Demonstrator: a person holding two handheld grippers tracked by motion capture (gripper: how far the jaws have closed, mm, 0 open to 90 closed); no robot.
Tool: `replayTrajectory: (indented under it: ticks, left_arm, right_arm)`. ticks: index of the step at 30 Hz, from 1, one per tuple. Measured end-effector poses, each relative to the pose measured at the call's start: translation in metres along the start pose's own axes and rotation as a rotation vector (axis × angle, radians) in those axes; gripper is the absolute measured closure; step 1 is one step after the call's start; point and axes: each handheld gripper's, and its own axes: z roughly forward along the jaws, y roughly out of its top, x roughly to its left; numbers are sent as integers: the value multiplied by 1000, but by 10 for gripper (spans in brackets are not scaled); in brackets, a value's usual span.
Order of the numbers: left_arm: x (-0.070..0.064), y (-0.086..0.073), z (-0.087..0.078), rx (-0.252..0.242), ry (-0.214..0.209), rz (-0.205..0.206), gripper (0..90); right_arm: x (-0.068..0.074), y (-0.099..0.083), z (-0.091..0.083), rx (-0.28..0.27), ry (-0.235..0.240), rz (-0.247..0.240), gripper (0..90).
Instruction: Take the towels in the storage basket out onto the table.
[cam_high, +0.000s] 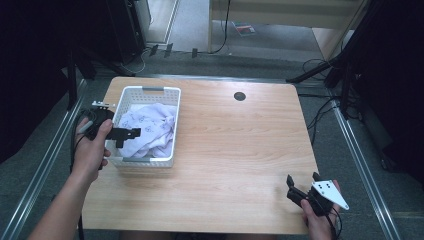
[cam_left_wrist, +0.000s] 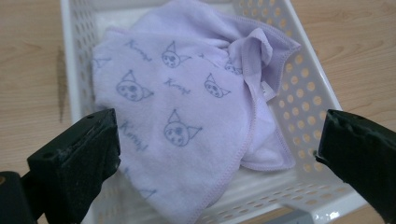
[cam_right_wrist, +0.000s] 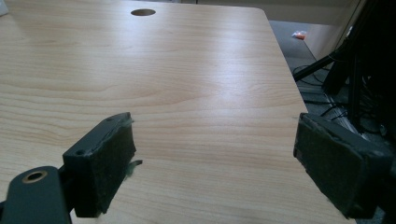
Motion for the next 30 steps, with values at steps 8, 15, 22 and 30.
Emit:
replayTrajectory:
  ticks: [8,15,22,30]
  left_arm:
    - [6,23,37,120,42,-87,0]
    - [10,32,65,173,111,-137,0]
    - [7,35,93,240,157,-198,0]
    - [-6,38,124,381,302,-123,0]
  right_arm:
    - [1,0,0,1,4,-5,128]
    - [0,0,0,-1,12,-6,128]
    - [1,0,0,-1,15,-8,128]
    - [1,0,0,-3,19,-14,128]
